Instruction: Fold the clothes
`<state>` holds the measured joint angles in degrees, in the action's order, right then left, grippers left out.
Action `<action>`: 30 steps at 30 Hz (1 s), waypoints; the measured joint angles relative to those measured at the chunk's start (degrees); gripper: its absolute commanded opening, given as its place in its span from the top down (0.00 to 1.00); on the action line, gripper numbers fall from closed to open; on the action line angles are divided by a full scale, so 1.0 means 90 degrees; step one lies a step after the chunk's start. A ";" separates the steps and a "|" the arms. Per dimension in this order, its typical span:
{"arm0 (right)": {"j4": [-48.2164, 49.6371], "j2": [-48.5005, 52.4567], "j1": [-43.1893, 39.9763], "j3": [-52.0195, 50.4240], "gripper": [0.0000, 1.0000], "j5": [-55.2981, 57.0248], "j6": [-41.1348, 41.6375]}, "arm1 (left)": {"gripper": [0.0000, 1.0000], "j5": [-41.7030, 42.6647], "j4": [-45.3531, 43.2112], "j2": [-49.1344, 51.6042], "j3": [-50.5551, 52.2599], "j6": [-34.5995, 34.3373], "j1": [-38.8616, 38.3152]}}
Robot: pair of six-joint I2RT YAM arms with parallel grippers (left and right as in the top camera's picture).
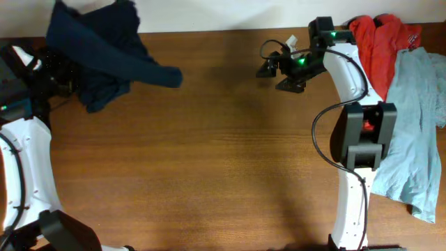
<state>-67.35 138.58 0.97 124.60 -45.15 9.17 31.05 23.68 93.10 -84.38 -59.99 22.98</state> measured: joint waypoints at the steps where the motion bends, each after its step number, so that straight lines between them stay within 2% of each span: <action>1: -0.0051 0.0000 0.0015 0.0000 0.06 -0.0012 -0.0063 | 1.00 -0.0044 0.0068 0.0000 0.0000 -0.0073 0.0012; 4: -0.0308 0.0000 0.0083 0.0000 0.09 -0.0204 -0.0483 | 0.99 -0.0141 0.0393 0.0000 0.0000 -0.0233 0.0039; 7: -0.0585 0.0000 0.0282 0.0000 0.20 -0.0398 -0.1061 | 1.00 -0.0165 0.0789 0.0000 0.0000 -0.0228 0.0036; 9: -0.0651 0.0000 0.0515 0.0000 0.22 -0.0461 -0.1263 | 0.99 -0.0136 0.0867 0.0000 0.0000 -0.0197 0.0036; 16: -0.0029 0.0000 0.1834 0.0000 0.04 -0.0964 -0.1853 | 1.00 0.0012 0.0874 0.0000 0.0000 0.0078 0.0019; 20: 0.0593 0.0000 0.2378 0.0000 0.04 -0.1207 -0.2096 | 1.00 0.0100 0.1001 0.0000 0.0000 0.0279 0.0000; 27: 0.1717 0.0000 0.2718 0.0000 0.05 -0.1309 -0.2079 | 1.00 0.0401 0.1018 0.0000 0.0000 0.0527 -0.0010; 30: 0.2317 0.0000 0.2892 0.0000 0.16 -0.1309 -0.1749 | 0.99 0.0510 0.1020 0.0000 0.0000 0.0588 -0.0010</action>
<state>-46.50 138.58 27.00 124.60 -56.93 -6.57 35.64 32.86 93.10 -84.38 -54.70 22.90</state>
